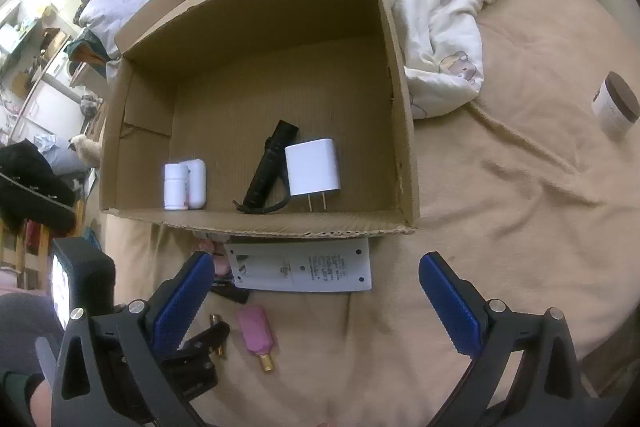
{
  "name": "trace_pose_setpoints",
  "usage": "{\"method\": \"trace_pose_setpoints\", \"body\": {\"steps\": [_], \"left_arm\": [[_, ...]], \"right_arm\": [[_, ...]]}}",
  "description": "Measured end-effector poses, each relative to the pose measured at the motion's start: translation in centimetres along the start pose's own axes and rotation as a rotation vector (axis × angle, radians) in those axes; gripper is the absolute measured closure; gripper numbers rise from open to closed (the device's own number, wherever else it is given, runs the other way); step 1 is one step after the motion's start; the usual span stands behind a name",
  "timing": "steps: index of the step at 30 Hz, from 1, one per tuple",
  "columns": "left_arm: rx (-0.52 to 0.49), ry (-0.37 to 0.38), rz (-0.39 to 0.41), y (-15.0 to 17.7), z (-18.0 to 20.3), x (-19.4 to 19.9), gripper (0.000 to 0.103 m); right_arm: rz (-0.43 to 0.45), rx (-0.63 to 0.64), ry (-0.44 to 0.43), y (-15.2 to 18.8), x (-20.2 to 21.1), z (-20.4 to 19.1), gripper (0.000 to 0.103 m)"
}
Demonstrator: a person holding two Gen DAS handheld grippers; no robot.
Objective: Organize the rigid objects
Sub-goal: 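Grasp the gold AA battery with the left tool while the right tool grasps the pink item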
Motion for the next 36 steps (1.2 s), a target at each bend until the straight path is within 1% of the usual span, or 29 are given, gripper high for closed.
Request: {"method": "trace_pose_setpoints", "body": {"steps": [1,2,3,5,7,9,11,12,13,14,15,17,18,20,22,24,26,28,29,30,31,32,35,36], "left_arm": [[0.0,0.003,-0.001,-0.1,0.0,-0.1,0.068],[0.005,0.017,-0.007,-0.1,-0.1,-0.2,0.083],[0.012,0.027,-0.014,-0.1,-0.3,-0.2,0.091],[0.037,0.044,-0.025,-0.3,-0.7,-0.1,0.092],[0.039,0.046,-0.02,-0.7,-1.2,0.4,0.093],[0.035,0.041,0.005,-1.0,-1.6,1.1,0.094],[0.043,0.034,0.046,-1.3,-2.4,2.0,0.094],[0.049,0.031,0.067,-1.5,-2.6,2.5,0.094],[0.057,0.027,0.077,-1.7,-2.8,2.8,0.094],[0.065,0.027,0.08,-1.9,-3.1,2.9,0.094],[0.069,0.024,0.08,-1.9,-3.3,3.0,0.094],[0.073,0.024,0.076,-2.0,-3.7,3.1,0.094],[0.073,0.024,0.074,-2.0,-3.8,3.1,0.094],[0.074,0.02,0.076,-2.4,-4.2,3.4,0.094],[0.078,0.019,0.074,-2.6,-4.5,3.4,0.094],[0.084,0.017,0.075,-2.8,-4.0,3.4,0.094],[0.091,0.018,0.076,-3.0,-4.2,3.5,0.094],[0.091,0.017,0.074,-2.8,-3.1,3.6,0.094],[0.091,0.016,0.074,-2.5,-2.2,3.8,0.094],[0.09,0.016,0.075,-2.5,-2.1,3.9,0.094],[0.089,0.016,0.075,-2.4,-2.1,3.8,0.094],[0.088,0.017,0.075,-2.4,-2.2,3.9,0.094],[0.075,0.016,0.082,-2.2,-2.1,3.6,0.094],[0.069,0.016,0.084,-2.1,-2.0,3.5,0.094]], "right_arm": [[-0.002,0.003,0.001,0.0,-0.1,-0.1,0.0],[-0.004,0.007,0.001,0.0,-0.1,-0.2,0.0],[-0.008,0.01,0.001,0.0,-0.3,-0.2,0.0],[-0.015,0.022,0.006,0.1,-0.5,-0.4,0.0],[-0.026,0.037,0.005,0.2,-0.8,-0.7,0.0],[-0.05,0.064,-0.021,0.5,-1.4,-1.4,0.0],[-0.096,0.119,-0.039,1.0,-2.3,-2.6,0.0],[-0.119,0.164,-0.017,1.4,-2.8,-3.2,0.0],[-0.136,0.215,0.028,1.8,-3.3,-3.7,0.0],[-0.157,0.256,0.057,2.3,-4.0,-4.2,0.002],[-0.189,0.277,0.044,2.8,-4.7,-4.7,0.018],[-0.243,0.281,-0.007,3.6,-6.1,-5.2,0.036],[-0.264,0.284,-0.024,4.0,-6.6,-5.5,0.039],[-0.292,0.301,-0.052,4.3,-7.4,-6.1,0.039],[-0.299,0.336,-0.064,4.5,-7.8,-7.0,0.039],[-0.309,0.377,-0.046,4.8,-8.4,-7.8,0.039],[-0.319,0.431,0.003,5.3,-9.1,-8.6,0.039],[-0.305,0.474,0.043,5.6,-9.2,-9.2,0.04],[-0.297,0.484,0.052,5.7,-9.2,-9.4,0.045],[-0.287,0.491,0.057,5.7,-9.1,-9.6,0.056],[-0.278,0.494,0.055,5.7,-8.9,-9.7,0.062],[-0.269,0.496,0.055,5.7,-8.6,-9.7,0.077],[-0.263,0.474,0.034,5.6,-8.1,-9.3,0.077],[-0.263,0.469,0.027,5.1,-7.8,-9.5,0.077]]}}
Point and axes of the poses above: each gripper's, at about its wrist camera, not at the fingertips, and x roughly against the way its jaws point, z to its right, y to its underside, the point moved 4 cm from there along -x, roughly the way its jaws point, and after that the axes turned 13 degrees about x, right-handed, at the moved point
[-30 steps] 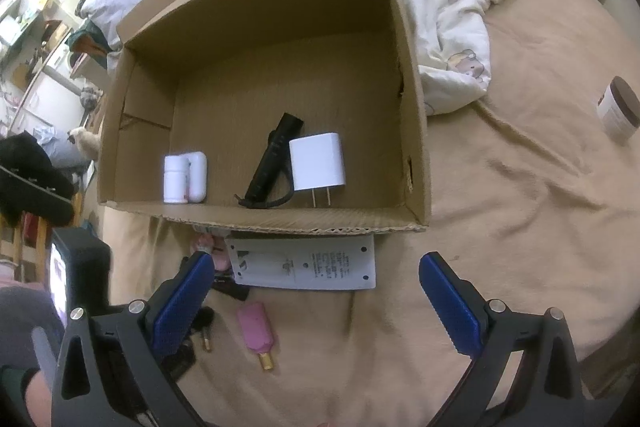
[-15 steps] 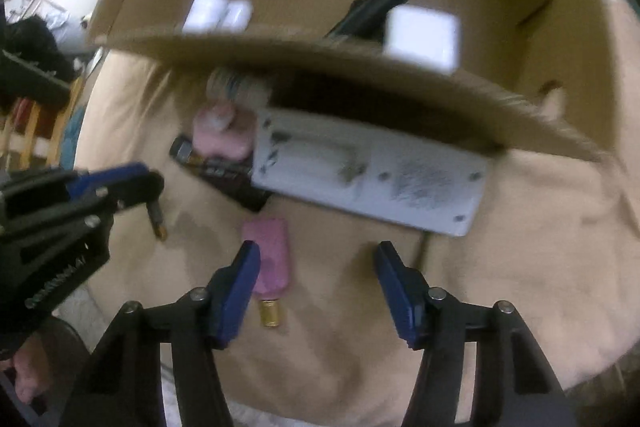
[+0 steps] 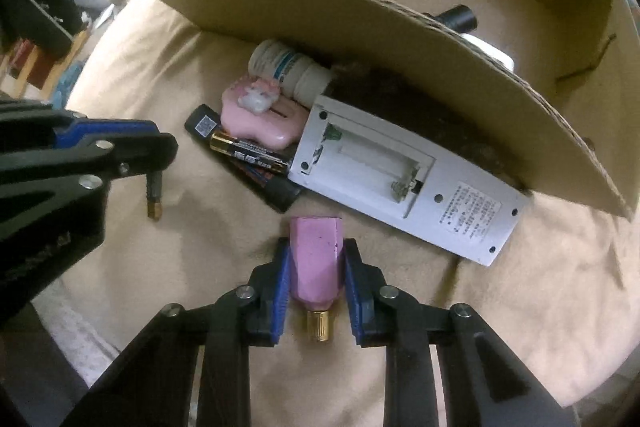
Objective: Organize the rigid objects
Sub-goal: 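Grasp the gold AA battery with the left tool while the right tool grasps the pink item, then carry the battery and pink perfume bottle into the box and open both tools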
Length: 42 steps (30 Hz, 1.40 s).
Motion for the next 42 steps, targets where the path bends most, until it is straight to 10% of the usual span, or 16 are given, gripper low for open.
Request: {"method": "trace_pose_setpoints", "body": {"steps": [11,27,42], "left_arm": [[-0.034,0.018,0.042,0.5,-0.2,1.3,0.094],[-0.07,0.114,0.367,-3.5,-0.4,14.8,0.094],[-0.092,0.067,0.362,-10.0,1.6,8.7,0.094]], "right_arm": [[0.053,-0.078,-0.009,2.6,3.9,3.1,0.077],[0.382,-0.212,0.07,0.8,16.5,7.4,0.077],[0.39,-0.26,0.071,-4.7,11.8,12.0,0.077]]}}
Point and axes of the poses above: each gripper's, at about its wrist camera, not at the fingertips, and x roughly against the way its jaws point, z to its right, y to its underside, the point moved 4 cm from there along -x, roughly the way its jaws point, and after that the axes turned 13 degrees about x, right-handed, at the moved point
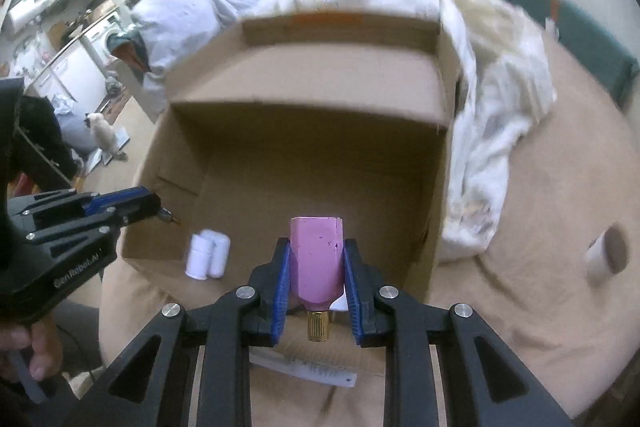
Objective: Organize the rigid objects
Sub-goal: 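Carry the battery and pink perfume bottle into the box and open both tools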
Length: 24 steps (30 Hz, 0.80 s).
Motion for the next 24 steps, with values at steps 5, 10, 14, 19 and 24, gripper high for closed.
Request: {"method": "trace_pose_setpoints", "body": {"steps": [5,10,14,19,24], "left_arm": [[0.002,-0.002,-0.027,0.5,0.3,-1.4,0.094],[-0.029,-0.008,-0.042,1.2,1.5,-2.1,0.094],[-0.023,-0.019,-0.059,1.5,1.4,-2.7,0.094],[-0.003,-0.031,-0.093,1.7,0.8,-3.4,0.094],[0.004,-0.036,-0.119,2.0,0.6,-3.9,0.094]], "right_arm": [[-0.019,0.037,0.013,0.6,-1.0,-0.3,0.077],[-0.093,0.017,-0.001,1.6,-3.0,0.0,0.077],[-0.125,0.015,-0.023,2.0,-3.9,-0.4,0.077],[-0.146,0.005,-0.027,2.2,-4.3,-0.4,0.077],[-0.146,-0.023,-0.044,2.2,-4.4,-0.2,0.077]]}}
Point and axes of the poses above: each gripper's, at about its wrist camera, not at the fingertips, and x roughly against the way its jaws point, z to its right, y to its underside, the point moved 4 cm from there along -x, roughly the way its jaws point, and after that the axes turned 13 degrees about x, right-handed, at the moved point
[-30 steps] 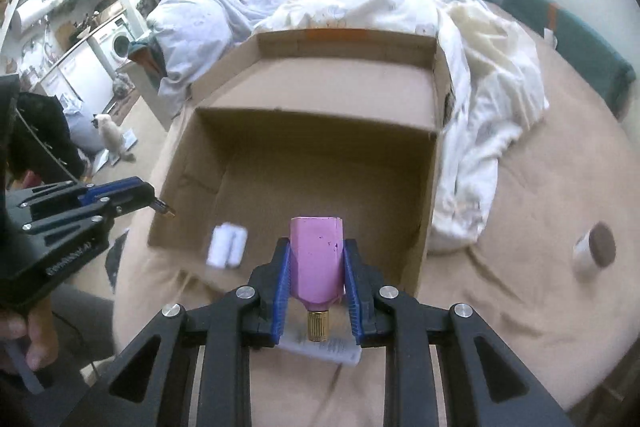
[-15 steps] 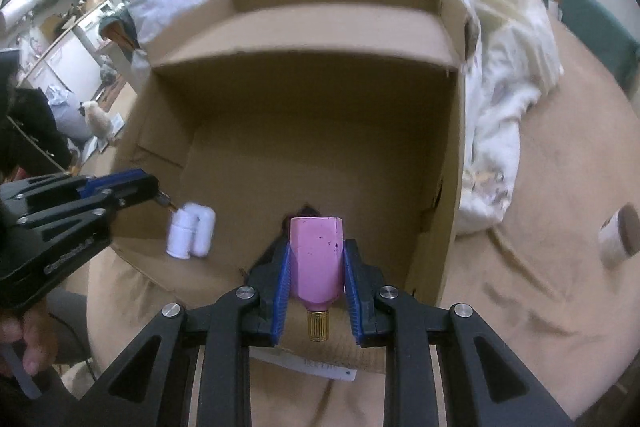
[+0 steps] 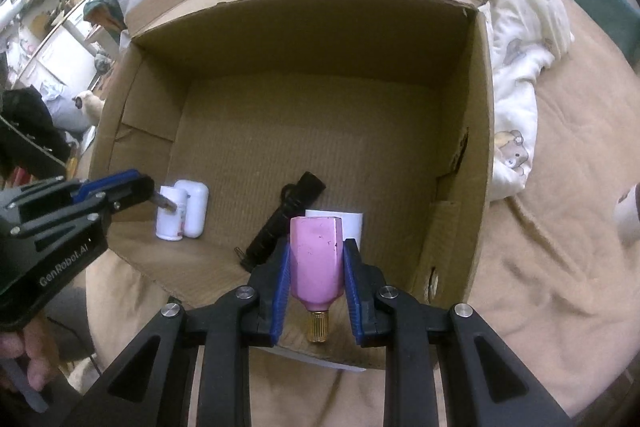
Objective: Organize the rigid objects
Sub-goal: 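Carry the battery and pink perfume bottle into the box and open both tools, then lift both tools out of the box back toward the remaining items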
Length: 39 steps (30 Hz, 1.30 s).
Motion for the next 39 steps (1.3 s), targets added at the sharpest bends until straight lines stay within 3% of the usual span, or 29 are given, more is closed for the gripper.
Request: {"method": "trace_pose_setpoints", "body": {"steps": [2,4,5,6,7,8,9,10,11,12,14,15,28,36,39], "left_arm": [[0.0,-0.007,-0.011,0.1,0.0,-0.2,0.093],[-0.001,-0.006,-0.013,0.2,0.0,-0.1,0.091],[-0.001,-0.004,-0.012,0.1,0.0,0.0,0.085],[-0.001,-0.003,-0.01,0.1,0.0,0.1,0.074],[0.0,-0.005,-0.006,0.1,0.0,0.2,0.066],[0.005,-0.009,0.0,0.0,-0.1,0.3,0.048],[0.013,-0.011,0.007,0.0,-0.3,0.4,0.037],[0.023,-0.006,0.012,0.0,-0.4,0.5,0.034],[0.031,-0.001,0.014,-0.1,-0.5,0.6,0.032],[0.04,0.004,0.018,-0.1,-0.5,0.7,0.026],[0.058,0.018,0.025,-0.2,-0.6,1.0,0.015],[0.062,0.023,0.029,-0.2,-0.6,1.1,0.014],[0.063,0.035,0.091,0.2,-1.3,3.3,0.013],[0.105,0.049,0.095,2.2,-2.6,4.9,0.013],[0.109,0.06,0.059,3.8,-2.6,4.9,0.013]], "right_arm": [[0.011,0.001,-0.009,-0.2,0.2,0.0,0.076],[0.033,-0.001,-0.018,-0.4,0.6,-0.1,0.065],[0.049,-0.003,-0.02,-0.6,1.0,0.0,0.045],[0.071,-0.008,-0.021,-0.8,1.4,0.1,0.032],[0.093,-0.014,-0.023,-1.0,1.9,0.2,0.031],[0.108,-0.019,-0.028,-1.2,2.2,0.2,0.03],[0.119,-0.022,-0.031,-1.4,2.5,0.3,0.025],[0.138,-0.028,-0.033,-1.5,2.9,0.4,0.018],[0.162,-0.035,-0.03,-1.6,3.3,0.6,0.003],[0.181,-0.04,-0.024,-1.7,3.7,0.8,0.0],[0.212,-0.054,-0.019,-1.9,4.3,1.2,0.0],[0.218,-0.062,-0.02,-2.0,4.5,1.5,0.0],[0.223,-0.086,0.036,-1.7,5.3,2.3,0.0],[0.22,-0.119,0.051,0.0,6.6,3.0,0.0],[0.225,-0.133,0.052,1.2,7.3,2.8,0.0]]}}
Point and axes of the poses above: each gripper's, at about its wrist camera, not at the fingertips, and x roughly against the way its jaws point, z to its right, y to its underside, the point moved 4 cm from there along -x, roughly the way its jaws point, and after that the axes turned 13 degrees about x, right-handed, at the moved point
